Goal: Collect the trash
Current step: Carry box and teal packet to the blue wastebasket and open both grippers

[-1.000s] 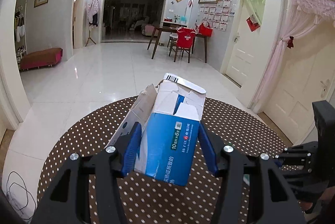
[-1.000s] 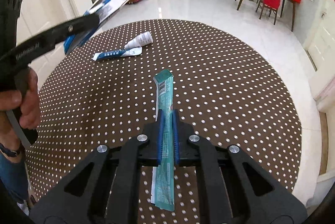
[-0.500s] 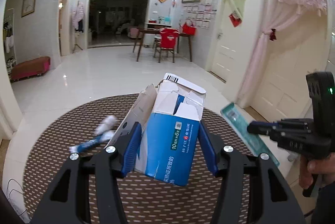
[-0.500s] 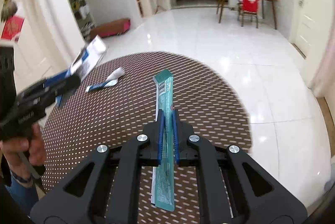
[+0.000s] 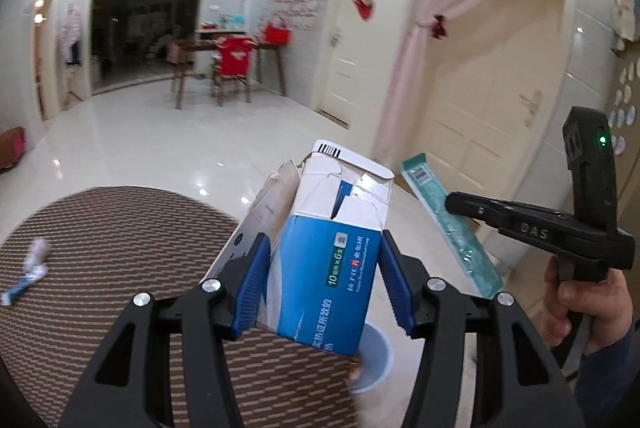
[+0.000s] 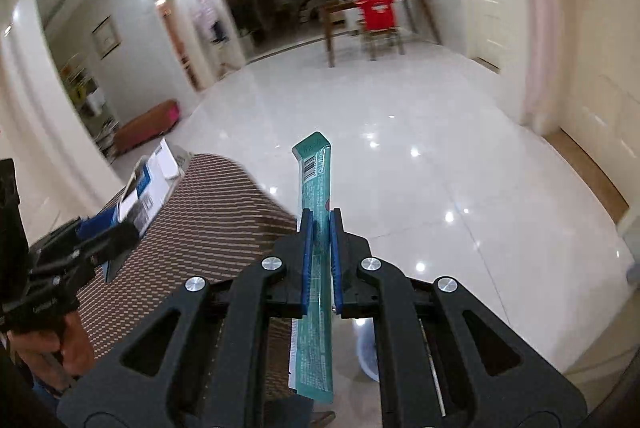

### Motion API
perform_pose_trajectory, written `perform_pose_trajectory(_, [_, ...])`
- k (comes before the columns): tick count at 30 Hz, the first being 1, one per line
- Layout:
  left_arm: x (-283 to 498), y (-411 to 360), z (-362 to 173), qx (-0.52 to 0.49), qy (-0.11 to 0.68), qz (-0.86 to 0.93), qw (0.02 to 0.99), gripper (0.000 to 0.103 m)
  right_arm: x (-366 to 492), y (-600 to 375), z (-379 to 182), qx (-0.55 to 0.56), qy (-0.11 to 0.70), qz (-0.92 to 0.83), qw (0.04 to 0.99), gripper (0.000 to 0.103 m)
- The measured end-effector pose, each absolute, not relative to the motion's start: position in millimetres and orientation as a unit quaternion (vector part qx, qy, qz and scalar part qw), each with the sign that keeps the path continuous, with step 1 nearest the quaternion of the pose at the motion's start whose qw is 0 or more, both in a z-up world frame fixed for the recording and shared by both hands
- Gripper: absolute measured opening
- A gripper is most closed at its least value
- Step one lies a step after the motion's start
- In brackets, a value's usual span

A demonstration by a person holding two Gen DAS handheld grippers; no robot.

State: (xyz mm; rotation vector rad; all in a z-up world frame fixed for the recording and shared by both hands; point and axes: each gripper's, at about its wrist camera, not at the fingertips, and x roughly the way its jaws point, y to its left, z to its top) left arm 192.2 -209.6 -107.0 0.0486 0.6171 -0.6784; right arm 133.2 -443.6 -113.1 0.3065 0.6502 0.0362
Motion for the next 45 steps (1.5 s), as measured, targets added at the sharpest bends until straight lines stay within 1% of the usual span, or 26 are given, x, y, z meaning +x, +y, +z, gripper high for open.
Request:
perform_pose_trajectory(3, [188, -258, -127, 0.026, 0.320, -0.347, 0.881, 0.054, 123, -472, -125, 0.167, 0.323, 0.000, 0.932, 0.008])
perform_pose_trajectory(6, [188, -290, -149, 0.026, 0.346, -0.353, 0.869, 0.054, 116, -501, -151, 0.190, 0.338, -0.017, 0.922, 0.008])
perform_pose_trajectory(10, [193, -329, -193, 0.043, 0.387, -0.349, 0.852, 0.054, 112, -530, -188, 0.222, 0.363, -0.029, 0.905, 0.008])
perform_pose_trajectory(19, [220, -380, -284, 0.084, 0.470, -0.317, 0.819, 0.054, 138, -562, -289, 0.289, 0.435, -0.033, 0.852, 0.008])
perform_pose_trajectory(24, [230, -397, -318, 0.092, 0.497, -0.302, 0.808, 0.055, 158, -565, -331, 0.303, 0.465, -0.031, 0.831, 0.009])
perform_pose_trajectory(25, [229, -396, -321, 0.092, 0.501, -0.300, 0.807, 0.057, 161, -566, -337, 0.306, 0.469, -0.029, 0.828, 0.009])
perform_pose_trajectory(26, [230, -398, -326, 0.094, 0.506, -0.297, 0.804, 0.067, 163, -567, -342, 0.307, 0.472, -0.028, 0.826, 0.010])
perform_pose_trajectory(27, [233, -399, -329, 0.096, 0.507, -0.294, 0.805, 0.073, 165, -567, -347, 0.308, 0.476, -0.028, 0.823, 0.010])
perform_pose_trajectory(28, [231, -408, -331, 0.097, 0.504, -0.291, 0.807, 0.083, 167, -569, -350, 0.311, 0.477, -0.030, 0.822, 0.010])
perform_pose_trajectory(29, [232, -409, -331, 0.100, 0.500, -0.287, 0.811, 0.088, 169, -568, -353, 0.315, 0.477, -0.033, 0.820, 0.014])
perform_pose_trajectory(31, [236, -410, -329, 0.100, 0.500, -0.279, 0.814, 0.089, 168, -572, -360, 0.326, 0.479, -0.037, 0.815, 0.046])
perform_pose_trajectory(32, [238, -410, -328, 0.097, 0.502, -0.279, 0.813, 0.089, 168, -575, -361, 0.329, 0.477, -0.042, 0.814, 0.068])
perform_pose_trajectory(34, [240, -408, -325, 0.094, 0.503, -0.277, 0.813, 0.090, 159, -578, -364, 0.338, 0.469, -0.041, 0.815, 0.068])
perform_pose_trajectory(35, [240, -407, -323, 0.094, 0.502, -0.276, 0.814, 0.090, 158, -579, -365, 0.340, 0.468, -0.040, 0.815, 0.072])
perform_pose_trajectory(36, [239, -406, -321, 0.094, 0.500, -0.275, 0.816, 0.091, 156, -580, -365, 0.339, 0.467, -0.043, 0.816, 0.080])
perform_pose_trajectory(37, [240, -405, -319, 0.093, 0.499, -0.275, 0.817, 0.092, 153, -583, -362, 0.337, 0.463, -0.048, 0.818, 0.085])
perform_pose_trajectory(38, [239, -404, -317, 0.093, 0.497, -0.277, 0.817, 0.092, 152, -584, -360, 0.336, 0.460, -0.051, 0.820, 0.094])
perform_pose_trajectory(39, [238, -403, -314, 0.091, 0.494, -0.279, 0.818, 0.092, 150, -585, -357, 0.337, 0.457, -0.055, 0.821, 0.097])
perform_pose_trajectory(45, [224, -395, -284, 0.082, 0.469, -0.295, 0.828, 0.093, 136, -587, -329, 0.321, 0.442, -0.084, 0.833, 0.097])
